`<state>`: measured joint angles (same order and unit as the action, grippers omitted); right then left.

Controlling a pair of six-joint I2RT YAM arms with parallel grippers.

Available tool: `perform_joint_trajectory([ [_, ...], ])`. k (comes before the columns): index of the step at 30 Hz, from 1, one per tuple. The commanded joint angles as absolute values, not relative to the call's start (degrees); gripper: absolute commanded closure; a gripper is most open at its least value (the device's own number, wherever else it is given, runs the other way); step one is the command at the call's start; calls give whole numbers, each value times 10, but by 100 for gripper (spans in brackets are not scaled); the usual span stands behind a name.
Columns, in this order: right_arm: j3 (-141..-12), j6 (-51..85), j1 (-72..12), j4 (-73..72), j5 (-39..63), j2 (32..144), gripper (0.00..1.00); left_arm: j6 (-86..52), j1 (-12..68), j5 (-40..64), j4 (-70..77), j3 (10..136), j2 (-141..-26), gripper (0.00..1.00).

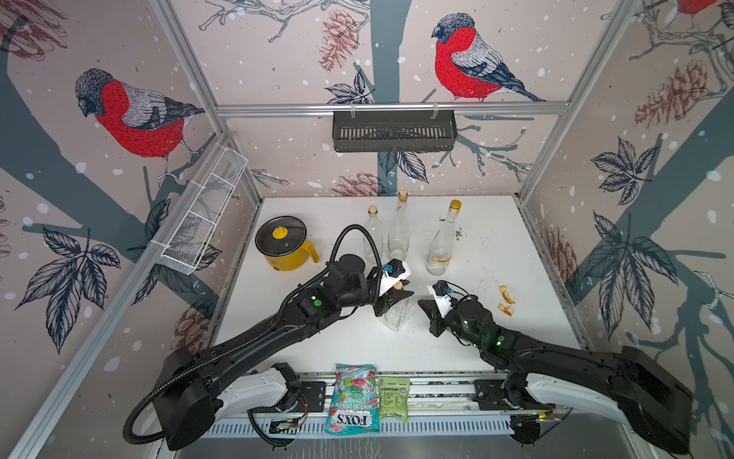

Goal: Remove the label from the bottle
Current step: Tear open the label from the bottle.

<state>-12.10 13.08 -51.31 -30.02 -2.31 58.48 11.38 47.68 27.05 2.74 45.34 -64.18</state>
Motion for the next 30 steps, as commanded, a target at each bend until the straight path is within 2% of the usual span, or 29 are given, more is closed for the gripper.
perform_joint_trajectory([
  [1, -126, 121, -510, -308, -45, 584, 99, 124, 479, 293, -13, 452, -645, 100],
  [30, -131, 108, -482, -294, -26, 577, 99, 135, 482, 311, -19, 455, -644, 100],
])
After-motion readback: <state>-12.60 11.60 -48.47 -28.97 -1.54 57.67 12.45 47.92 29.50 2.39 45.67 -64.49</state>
